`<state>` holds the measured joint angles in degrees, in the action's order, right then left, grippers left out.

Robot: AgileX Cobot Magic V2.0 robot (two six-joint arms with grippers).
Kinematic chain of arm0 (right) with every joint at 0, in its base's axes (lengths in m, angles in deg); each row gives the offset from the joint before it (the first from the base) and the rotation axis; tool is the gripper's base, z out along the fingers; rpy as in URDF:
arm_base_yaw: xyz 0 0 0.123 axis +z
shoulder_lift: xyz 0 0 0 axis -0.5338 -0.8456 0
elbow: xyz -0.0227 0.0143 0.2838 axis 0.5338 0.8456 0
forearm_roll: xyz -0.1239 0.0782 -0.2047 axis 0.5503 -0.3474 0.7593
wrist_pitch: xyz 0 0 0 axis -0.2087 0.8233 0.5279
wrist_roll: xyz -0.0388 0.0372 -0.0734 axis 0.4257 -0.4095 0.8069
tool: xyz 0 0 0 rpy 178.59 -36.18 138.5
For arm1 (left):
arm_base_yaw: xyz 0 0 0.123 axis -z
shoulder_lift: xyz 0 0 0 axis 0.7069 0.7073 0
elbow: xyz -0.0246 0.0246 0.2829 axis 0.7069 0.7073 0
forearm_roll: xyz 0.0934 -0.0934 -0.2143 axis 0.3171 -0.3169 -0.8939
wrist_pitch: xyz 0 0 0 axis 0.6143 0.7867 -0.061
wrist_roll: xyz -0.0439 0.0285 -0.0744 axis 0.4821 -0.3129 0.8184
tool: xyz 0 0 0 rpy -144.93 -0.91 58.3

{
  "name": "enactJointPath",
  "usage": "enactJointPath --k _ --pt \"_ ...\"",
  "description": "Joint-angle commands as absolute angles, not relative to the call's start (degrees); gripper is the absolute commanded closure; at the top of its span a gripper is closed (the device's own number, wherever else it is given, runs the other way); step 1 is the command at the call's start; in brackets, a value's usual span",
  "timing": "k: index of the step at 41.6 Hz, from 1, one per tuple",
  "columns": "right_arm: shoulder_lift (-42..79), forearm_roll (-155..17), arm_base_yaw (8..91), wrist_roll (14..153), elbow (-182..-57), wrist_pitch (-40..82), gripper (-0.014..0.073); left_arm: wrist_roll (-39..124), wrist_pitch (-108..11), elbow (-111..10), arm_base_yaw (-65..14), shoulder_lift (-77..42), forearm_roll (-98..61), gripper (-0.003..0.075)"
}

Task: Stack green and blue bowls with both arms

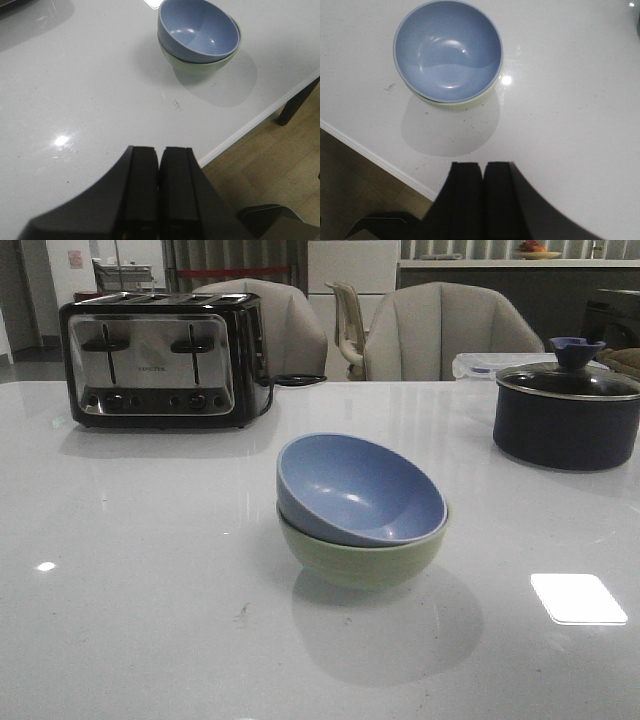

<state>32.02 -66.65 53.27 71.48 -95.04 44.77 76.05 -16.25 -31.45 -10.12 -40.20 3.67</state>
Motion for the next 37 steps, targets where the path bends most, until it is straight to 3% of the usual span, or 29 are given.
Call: enactJointPath --k 1,17,29,37 --pt "32.51 -66.78 53.27 71.93 -96.61 41.54 0.0559 76.13 -20.65 -32.94 -9.59 -40.18 3.5 0.0619" --pt "32.51 -66.78 53.27 71.93 -96.61 41.61 0.0559 74.48 -21.35 -32.15 -10.46 -43.43 6.49 0.062" --pt "32.51 -66.78 53.27 71.93 -96.61 41.62 0.0559 74.55 -40.26 -17.56 -30.23 -59.91 8.68 0.0619" --pt "32.51 -66.78 53.27 71.93 -96.61 41.62 0.0559 74.69 -51.73 -5.13 -38.9 -68.29 5.75 0.0619"
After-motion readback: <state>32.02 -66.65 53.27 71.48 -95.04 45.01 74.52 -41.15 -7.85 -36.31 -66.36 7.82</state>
